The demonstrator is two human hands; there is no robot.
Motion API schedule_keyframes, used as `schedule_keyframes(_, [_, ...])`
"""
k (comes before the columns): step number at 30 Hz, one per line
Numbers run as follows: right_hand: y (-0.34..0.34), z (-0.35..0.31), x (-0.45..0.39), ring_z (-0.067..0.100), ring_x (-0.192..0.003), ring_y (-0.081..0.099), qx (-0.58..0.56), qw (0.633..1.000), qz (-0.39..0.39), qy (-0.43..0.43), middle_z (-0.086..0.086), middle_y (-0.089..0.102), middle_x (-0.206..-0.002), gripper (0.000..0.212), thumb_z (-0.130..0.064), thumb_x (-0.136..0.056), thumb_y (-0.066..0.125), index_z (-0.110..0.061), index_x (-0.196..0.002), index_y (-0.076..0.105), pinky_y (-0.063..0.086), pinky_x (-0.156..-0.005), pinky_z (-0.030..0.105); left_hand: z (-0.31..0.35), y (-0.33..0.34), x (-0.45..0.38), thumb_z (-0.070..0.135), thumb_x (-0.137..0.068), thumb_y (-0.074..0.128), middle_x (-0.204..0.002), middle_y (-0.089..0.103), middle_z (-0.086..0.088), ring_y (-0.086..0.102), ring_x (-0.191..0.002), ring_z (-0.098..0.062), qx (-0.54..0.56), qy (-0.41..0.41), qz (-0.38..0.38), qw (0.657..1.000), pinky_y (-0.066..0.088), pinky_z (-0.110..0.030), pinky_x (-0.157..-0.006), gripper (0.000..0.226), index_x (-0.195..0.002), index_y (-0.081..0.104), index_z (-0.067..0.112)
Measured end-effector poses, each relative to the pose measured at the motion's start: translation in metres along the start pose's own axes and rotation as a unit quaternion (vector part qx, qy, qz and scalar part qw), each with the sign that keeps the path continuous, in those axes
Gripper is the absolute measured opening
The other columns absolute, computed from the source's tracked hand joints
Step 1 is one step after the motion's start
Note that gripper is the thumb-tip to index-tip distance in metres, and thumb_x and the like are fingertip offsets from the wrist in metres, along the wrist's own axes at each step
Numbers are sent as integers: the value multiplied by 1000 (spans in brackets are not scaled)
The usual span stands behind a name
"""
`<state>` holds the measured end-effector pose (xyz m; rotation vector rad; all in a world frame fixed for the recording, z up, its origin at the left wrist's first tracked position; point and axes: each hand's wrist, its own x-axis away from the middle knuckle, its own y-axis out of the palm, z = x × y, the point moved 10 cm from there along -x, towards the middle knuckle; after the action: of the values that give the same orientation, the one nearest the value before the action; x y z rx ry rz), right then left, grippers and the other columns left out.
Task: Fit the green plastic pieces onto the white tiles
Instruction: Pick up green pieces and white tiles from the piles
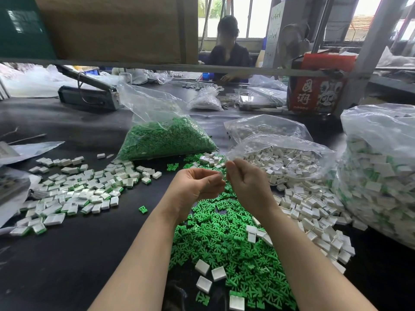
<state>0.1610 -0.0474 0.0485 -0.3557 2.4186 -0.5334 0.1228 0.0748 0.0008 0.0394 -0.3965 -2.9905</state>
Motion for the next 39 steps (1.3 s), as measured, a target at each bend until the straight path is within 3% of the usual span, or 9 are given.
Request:
schedule_keyframes(4, [0,0,0,13,-50,37,17,1000,0,-8,-5,45,-54,34,-29,-101,51,-18,-68,48,31,-50,30,2,0,1,26,-64,79,-82,75,-16,73,-71,-20,-16,8,-1,1000,55,-22,-58,18,-78,79,14])
schedule_keyframes(12, [3,-1,2,10,-52,35,41,999,-21,-8,-9,41,-53,35,-25,-100,53,-24,-66,45,31,-52,35,3,-3,-1,26,-67,78,-78,74,-14,71,-67,-19,-49,33,7,998,54,-21,-58,19,-80,76,13])
schedule_keyframes(17, [10,1,4,6,-53,35,37,997,-73,8,-6,44,-57,31,-26,-100,52,-8,-76,55,29,-52,29,5,-5,-1,20,-69,76,-75,73,-11,70,-68,-18,-73,53,2,996,54,-22,-62,25,-88,71,4])
schedule_keyframes(22, [14,-3,6,11,-56,36,19,995,-101,5,-5,43,-59,29,-24,-101,52,-9,-76,55,30,-55,31,8,-5,1,9,-77,74,-71,72,-9,69,-67,-18,-90,70,-6,993,53,-21,-62,9,-84,71,5])
schedule_keyframes(26, [15,-7,6,11,-55,36,17,995,-103,-4,-6,42,-58,29,-23,-101,51,-8,-76,54,30,-54,31,11,-5,2,11,-74,74,-70,72,-10,68,-65,-17,-94,79,-10,992,52,-20,-61,11,-83,71,5])
schedule_keyframes(31, [17,-6,7,17,-57,37,10,994,-107,-11,4,44,-61,29,-21,-101,52,-1,-80,55,36,-54,43,11,-6,3,-2,-83,69,-68,71,-8,68,-64,-16,-108,87,-2,990,52,-20,-61,7,-81,70,4])
schedule_keyframes(39, [16,0,9,13,-57,34,11,997,-82,-12,-5,40,-58,30,-21,-100,53,-6,-74,50,30,-54,34,10,-6,3,-1,-83,70,-70,71,-9,68,-67,-17,-117,96,16,988,53,-22,-63,3,-84,70,2])
